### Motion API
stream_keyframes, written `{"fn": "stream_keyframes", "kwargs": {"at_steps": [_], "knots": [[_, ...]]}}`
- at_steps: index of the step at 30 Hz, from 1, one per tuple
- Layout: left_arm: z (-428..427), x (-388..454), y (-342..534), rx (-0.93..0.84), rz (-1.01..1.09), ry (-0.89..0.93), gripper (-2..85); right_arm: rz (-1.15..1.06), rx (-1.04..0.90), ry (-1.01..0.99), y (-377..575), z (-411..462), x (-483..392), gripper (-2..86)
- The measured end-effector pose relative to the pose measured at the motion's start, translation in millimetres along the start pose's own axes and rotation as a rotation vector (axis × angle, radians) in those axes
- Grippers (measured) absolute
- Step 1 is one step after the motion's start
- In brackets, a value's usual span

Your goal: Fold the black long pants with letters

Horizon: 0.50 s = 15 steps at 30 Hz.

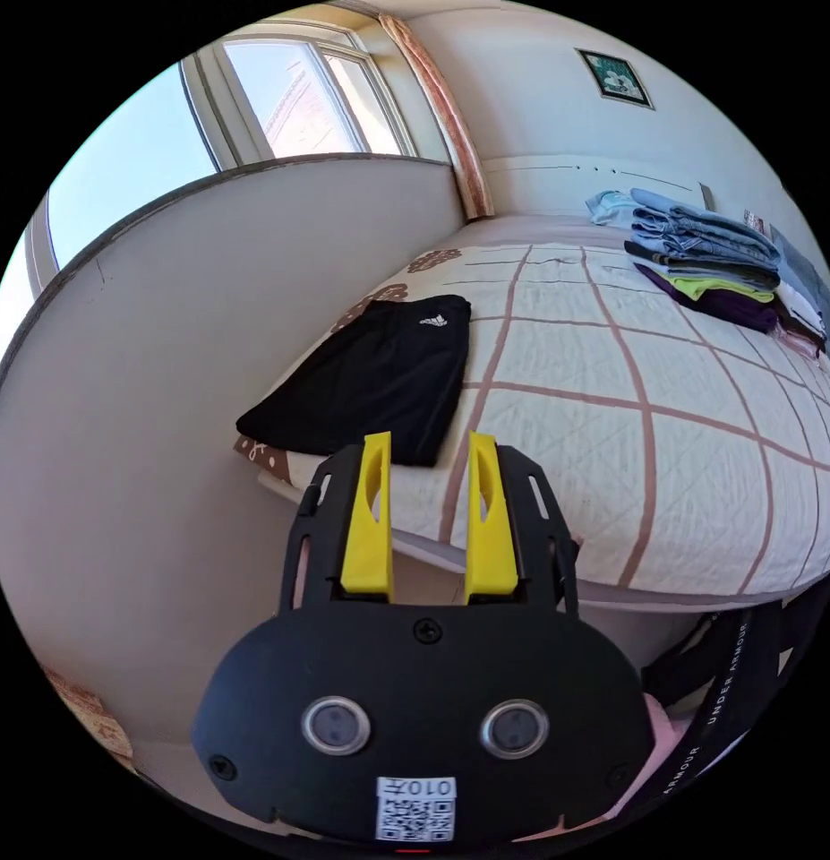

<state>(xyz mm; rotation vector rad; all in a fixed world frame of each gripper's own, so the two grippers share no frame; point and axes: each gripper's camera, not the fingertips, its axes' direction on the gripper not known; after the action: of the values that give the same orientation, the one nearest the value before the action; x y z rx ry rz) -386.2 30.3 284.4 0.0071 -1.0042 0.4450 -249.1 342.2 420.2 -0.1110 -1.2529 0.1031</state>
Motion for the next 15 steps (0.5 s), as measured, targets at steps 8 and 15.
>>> {"fn": "stream_keyframes", "kwargs": {"at_steps": [8, 15], "knots": [[72, 4, -53, -0.162, 0.156, -0.015, 13.0, -0.007, 0.004, 0.026, 16, -14, -4, 2.4], [79, -43, -61, -0.127, 0.187, 0.201, 11.4, 0.068, 0.0, 0.043, 38, -25, 18, 2.6]]}}
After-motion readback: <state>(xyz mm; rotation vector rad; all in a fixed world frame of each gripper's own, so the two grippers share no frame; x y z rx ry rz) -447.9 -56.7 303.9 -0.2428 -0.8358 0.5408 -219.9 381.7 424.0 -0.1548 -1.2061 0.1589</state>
